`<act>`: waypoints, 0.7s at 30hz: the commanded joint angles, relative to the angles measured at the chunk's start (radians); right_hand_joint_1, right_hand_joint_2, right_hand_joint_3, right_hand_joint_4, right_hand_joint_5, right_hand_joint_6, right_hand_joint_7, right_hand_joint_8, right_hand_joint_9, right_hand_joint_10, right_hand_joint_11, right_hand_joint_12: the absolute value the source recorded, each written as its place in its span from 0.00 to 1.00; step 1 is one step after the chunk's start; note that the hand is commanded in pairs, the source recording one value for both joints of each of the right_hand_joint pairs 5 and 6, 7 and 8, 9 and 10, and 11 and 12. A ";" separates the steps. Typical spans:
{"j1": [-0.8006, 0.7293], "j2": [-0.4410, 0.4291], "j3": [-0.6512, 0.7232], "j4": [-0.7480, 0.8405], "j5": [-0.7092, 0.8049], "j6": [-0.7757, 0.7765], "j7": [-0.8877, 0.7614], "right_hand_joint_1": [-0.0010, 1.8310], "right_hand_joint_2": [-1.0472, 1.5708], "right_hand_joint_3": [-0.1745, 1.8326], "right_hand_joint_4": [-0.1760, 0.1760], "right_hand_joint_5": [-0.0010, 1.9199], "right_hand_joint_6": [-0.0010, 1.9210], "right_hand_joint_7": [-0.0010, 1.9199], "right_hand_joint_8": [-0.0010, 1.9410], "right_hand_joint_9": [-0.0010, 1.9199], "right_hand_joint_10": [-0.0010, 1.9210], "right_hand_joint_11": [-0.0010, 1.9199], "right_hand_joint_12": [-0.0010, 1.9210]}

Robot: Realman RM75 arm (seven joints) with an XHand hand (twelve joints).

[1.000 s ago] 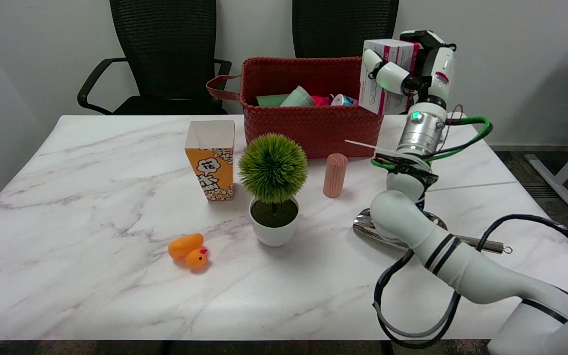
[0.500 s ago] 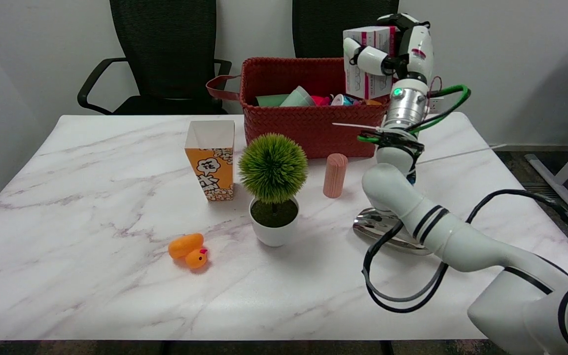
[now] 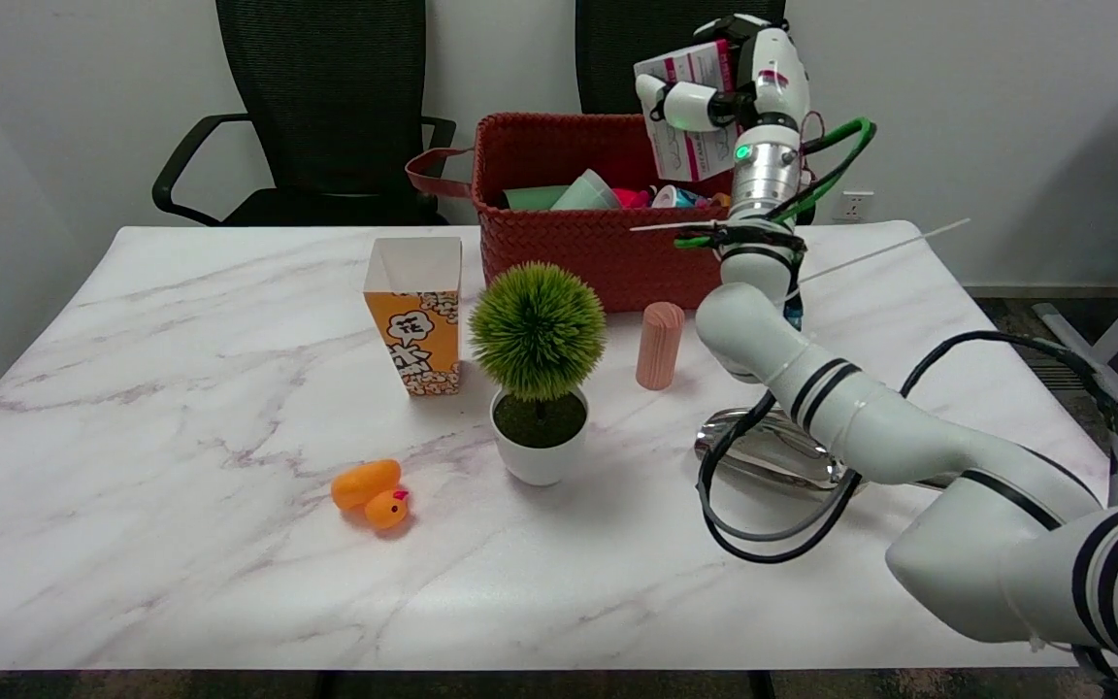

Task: Place the white paper box into the brown storage basket.

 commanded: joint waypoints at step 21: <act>0.230 -0.091 -0.038 -0.484 -0.127 -0.235 -0.006 0.60 0.72 0.38 0.50 0.50 0.50 0.75 0.74 0.72 0.72 0.58 0.58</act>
